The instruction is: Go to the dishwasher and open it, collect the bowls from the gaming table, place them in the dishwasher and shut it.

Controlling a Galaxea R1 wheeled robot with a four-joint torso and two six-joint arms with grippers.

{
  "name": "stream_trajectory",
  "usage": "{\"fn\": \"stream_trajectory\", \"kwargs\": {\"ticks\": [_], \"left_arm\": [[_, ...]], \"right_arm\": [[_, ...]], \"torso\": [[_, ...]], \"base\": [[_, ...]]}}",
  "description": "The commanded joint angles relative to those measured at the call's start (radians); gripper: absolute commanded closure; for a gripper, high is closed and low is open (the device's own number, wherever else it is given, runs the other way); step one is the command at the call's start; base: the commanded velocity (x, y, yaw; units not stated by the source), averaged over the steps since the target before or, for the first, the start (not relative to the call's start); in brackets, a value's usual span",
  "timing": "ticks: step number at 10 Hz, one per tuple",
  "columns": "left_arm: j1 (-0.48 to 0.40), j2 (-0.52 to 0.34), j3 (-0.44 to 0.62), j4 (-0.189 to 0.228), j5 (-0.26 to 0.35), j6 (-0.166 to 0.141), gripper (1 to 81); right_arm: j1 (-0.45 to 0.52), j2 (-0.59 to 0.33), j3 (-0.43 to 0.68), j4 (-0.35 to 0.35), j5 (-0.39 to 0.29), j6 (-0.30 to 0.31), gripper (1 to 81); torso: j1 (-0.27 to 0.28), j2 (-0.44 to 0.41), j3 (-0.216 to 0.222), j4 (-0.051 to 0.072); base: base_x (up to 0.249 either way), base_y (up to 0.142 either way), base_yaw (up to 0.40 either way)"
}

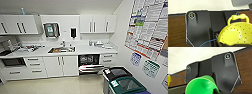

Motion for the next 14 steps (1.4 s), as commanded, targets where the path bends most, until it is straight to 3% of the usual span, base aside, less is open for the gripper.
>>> {"fn": "stream_trajectory", "kwargs": {"ticks": [1,14], "left_arm": [[-0.053,-0.001,0.005,-0.007,0.058,0.002,81.1],[-0.055,-0.002,0.005,-0.007,0.058,0.002,81.1]], "right_arm": [[0.042,-0.01,-0.005,-0.008,-0.024,-0.002,81.1],[0.045,-0.01,-0.004,-0.008,-0.024,-0.003,81.1]], "torso": [[0.0,0.0,0.0,0.0],[0.0,0.0,0.0,0.0]], "base": [[0.11,0.0,0.0],[0.109,0.0,0.0]]}}
